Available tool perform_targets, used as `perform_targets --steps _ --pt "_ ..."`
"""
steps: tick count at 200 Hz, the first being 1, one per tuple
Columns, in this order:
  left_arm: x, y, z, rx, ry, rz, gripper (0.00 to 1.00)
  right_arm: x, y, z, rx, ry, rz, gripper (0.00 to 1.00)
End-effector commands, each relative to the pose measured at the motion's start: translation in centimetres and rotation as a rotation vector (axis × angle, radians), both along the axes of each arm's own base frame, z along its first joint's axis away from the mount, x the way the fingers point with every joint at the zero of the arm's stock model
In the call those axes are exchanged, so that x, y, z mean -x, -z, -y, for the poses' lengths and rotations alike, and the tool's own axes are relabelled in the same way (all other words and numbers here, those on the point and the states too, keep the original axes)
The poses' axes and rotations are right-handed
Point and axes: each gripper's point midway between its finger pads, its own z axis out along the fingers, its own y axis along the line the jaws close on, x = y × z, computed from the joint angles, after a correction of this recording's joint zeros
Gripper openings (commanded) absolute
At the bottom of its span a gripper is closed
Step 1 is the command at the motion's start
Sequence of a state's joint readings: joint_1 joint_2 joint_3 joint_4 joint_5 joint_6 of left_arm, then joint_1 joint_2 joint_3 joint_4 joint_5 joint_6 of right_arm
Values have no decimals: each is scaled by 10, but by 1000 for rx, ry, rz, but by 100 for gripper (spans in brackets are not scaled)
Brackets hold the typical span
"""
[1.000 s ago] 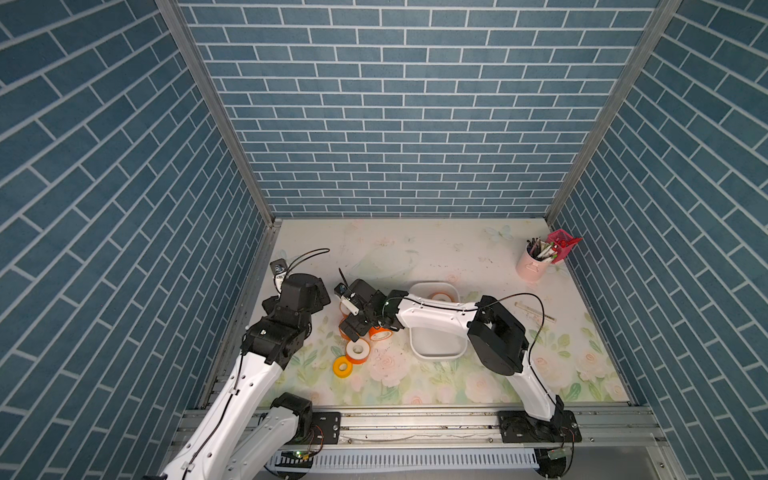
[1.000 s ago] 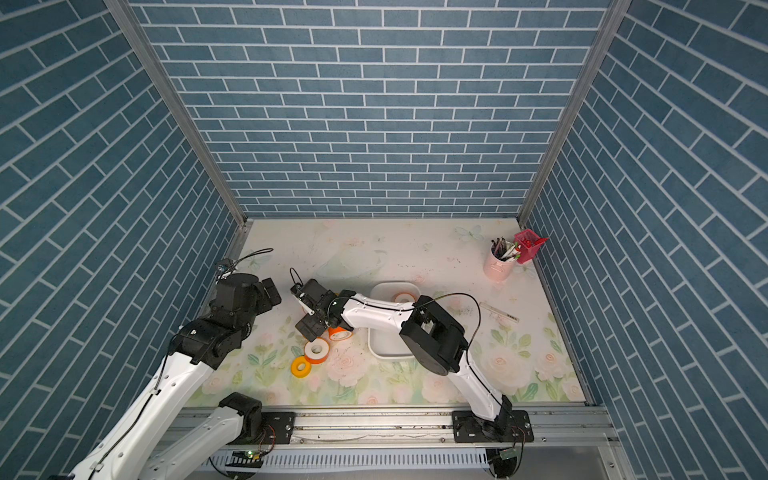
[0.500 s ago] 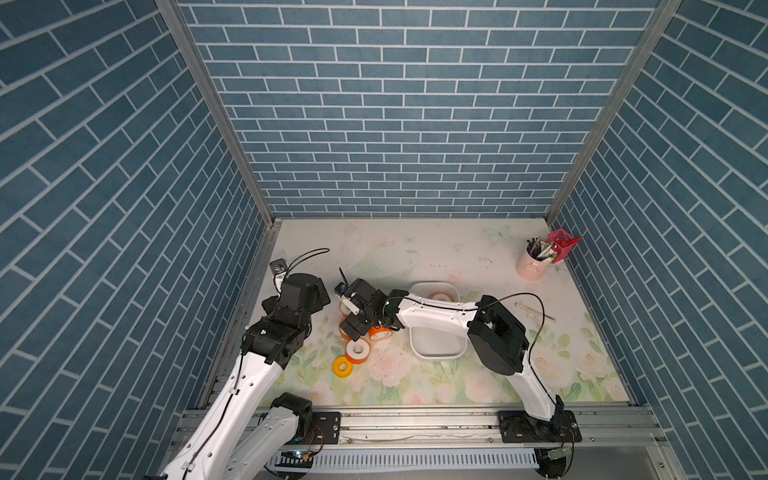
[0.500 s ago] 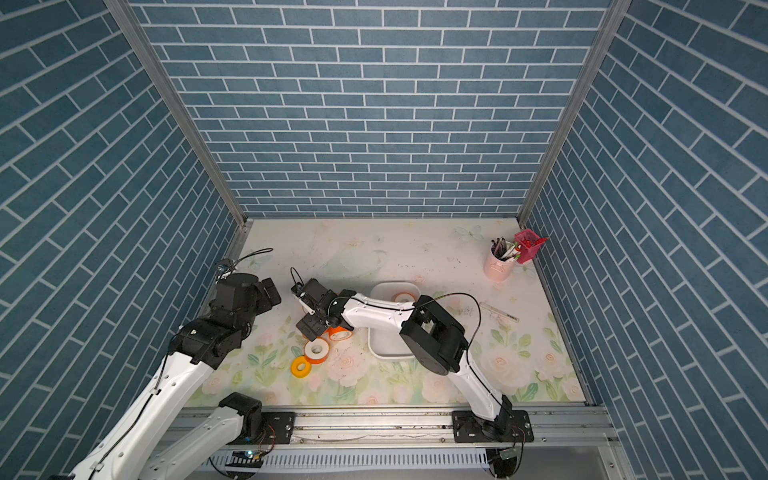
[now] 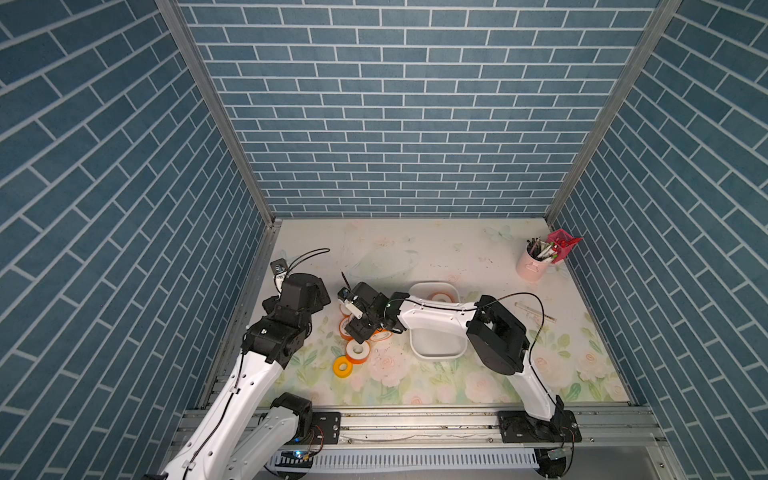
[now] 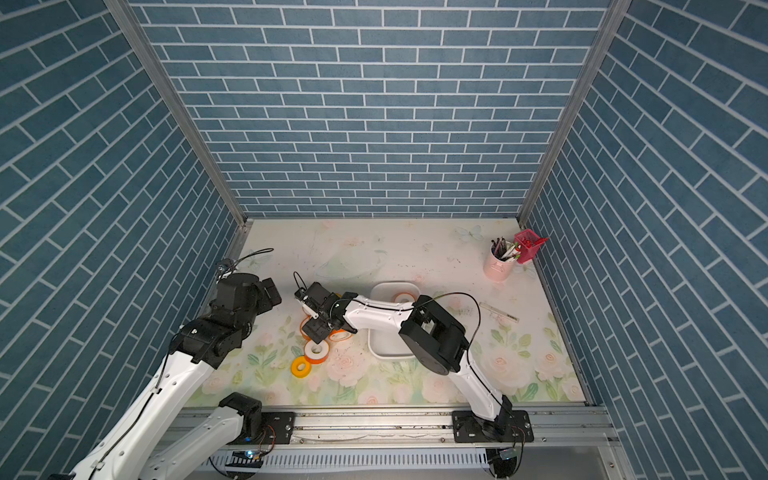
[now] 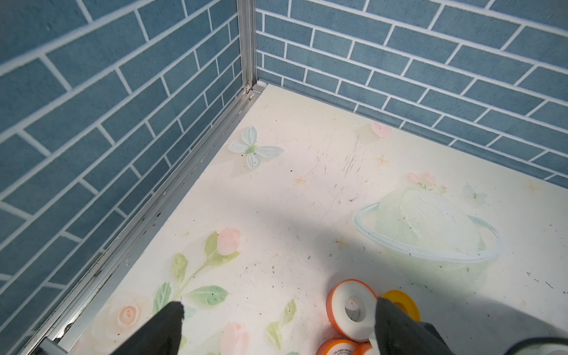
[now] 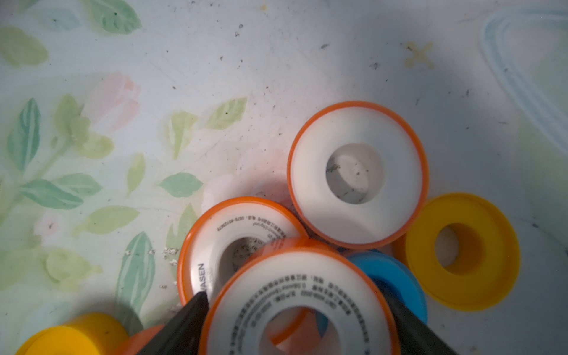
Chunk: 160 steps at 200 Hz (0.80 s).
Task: Put the sealing tape into the storage box
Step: Pick up the sealing tape at the center of the board.
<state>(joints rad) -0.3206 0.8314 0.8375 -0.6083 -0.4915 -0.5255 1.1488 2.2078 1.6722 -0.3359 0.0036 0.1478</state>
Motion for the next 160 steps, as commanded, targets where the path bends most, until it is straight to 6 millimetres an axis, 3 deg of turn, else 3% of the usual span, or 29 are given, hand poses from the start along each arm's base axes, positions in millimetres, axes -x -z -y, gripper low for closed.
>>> perform_targets --steps 1,56,102,130,160 --pt "1 3 -2 -11 -2 -9 100 -1 -29 -3 -49 -19 31 81" --pt "0 2 -2 -10 -3 -7 100 -11 -71 -12 -131 -6 77 75" --pt "0 4 -2 -12 -3 -12 100 -18 -98 -5 -177 20 77 70" --pt "0 4 -2 -13 -1 -12 100 -30 -116 21 -197 68 90 69" --pt "-1 5 0 -7 7 -14 100 -42 -129 70 -214 145 88 67"
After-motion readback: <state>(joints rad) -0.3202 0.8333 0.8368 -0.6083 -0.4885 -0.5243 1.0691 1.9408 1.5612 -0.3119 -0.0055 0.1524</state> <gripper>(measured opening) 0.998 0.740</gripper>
